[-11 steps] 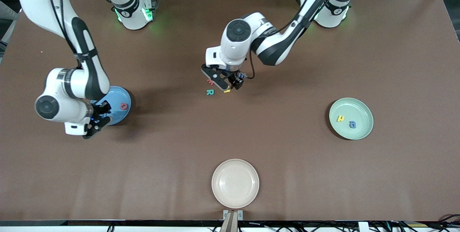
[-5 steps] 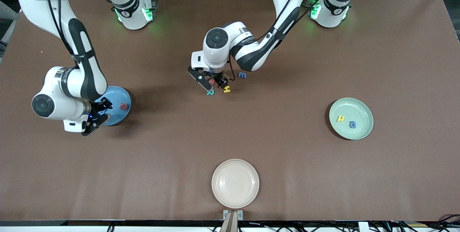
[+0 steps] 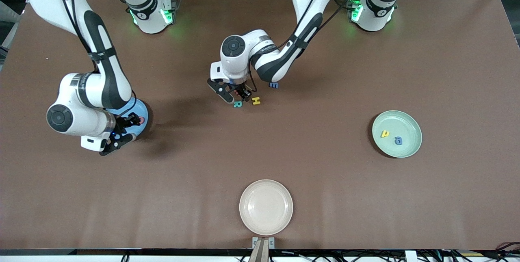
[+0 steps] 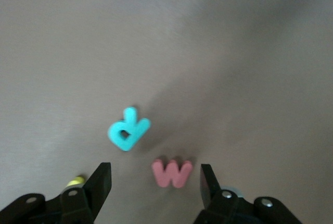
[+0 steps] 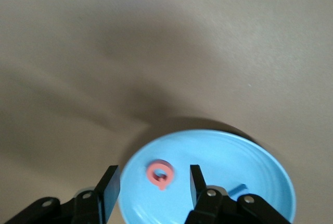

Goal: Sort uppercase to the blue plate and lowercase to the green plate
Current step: 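Grasp the pink w with the left gripper while the right gripper withdraws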

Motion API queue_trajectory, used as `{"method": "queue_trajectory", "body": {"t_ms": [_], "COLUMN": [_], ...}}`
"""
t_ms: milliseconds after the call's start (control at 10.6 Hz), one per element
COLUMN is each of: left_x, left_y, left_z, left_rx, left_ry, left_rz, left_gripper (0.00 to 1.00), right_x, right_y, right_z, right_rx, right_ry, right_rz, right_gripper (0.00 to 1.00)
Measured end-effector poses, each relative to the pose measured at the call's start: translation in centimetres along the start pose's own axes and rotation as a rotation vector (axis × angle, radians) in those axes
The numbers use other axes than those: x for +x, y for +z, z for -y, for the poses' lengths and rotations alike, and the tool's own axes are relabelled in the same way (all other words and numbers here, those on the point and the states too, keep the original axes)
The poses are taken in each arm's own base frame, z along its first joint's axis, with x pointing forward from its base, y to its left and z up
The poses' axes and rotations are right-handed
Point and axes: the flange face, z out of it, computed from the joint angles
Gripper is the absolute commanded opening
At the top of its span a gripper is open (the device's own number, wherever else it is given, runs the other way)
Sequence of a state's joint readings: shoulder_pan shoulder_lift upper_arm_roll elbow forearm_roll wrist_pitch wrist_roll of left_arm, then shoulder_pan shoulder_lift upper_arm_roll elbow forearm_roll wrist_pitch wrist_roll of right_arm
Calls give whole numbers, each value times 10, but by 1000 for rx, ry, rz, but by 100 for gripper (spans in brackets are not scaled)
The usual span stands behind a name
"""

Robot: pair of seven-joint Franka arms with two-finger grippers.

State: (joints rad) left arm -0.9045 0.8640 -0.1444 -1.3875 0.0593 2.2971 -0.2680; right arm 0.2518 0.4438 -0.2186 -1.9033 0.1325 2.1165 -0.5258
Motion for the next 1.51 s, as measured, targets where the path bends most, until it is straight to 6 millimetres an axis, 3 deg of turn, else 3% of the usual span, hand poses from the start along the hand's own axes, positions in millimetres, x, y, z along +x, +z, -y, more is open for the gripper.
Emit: {"method": "queue_trajectory", "body": {"t_ms": [284, 567, 757, 946, 1040, 1135, 1229, 1513], "left_x": [-8, -12, -11, -10, -10, -8, -7, -2], "left_y": [15, 28, 31, 31, 31, 30, 25, 16], "left_z": [-19, -20, -17, -13, -13, -11, -12, -11], "left_rx": [12, 19, 23, 28, 29, 30, 29, 30], "left_ry": [-7, -12, -16, -20, -21, -23, -23, -45], "left_rz": [17, 33, 35, 34, 33, 29, 24, 9], "left_gripper": [73, 72, 67, 49, 34, 9, 0, 0], "right_x": [3, 1, 3, 9, 13, 16, 18, 22], "right_y": [-4, -4, -17, -34, -45, -55, -63, -69], "right_z": [6, 10, 19, 41, 58, 75, 90, 109], "right_rx": [-3, 53, 80, 83, 85, 87, 88, 93], "right_ry": [17, 49, 78, 169, 205, 231, 248, 278], "right_rz": [-6, -6, -26, -43, -56, -62, -67, -76], "right_gripper": [64, 63, 62, 62, 62, 59, 58, 59]}}
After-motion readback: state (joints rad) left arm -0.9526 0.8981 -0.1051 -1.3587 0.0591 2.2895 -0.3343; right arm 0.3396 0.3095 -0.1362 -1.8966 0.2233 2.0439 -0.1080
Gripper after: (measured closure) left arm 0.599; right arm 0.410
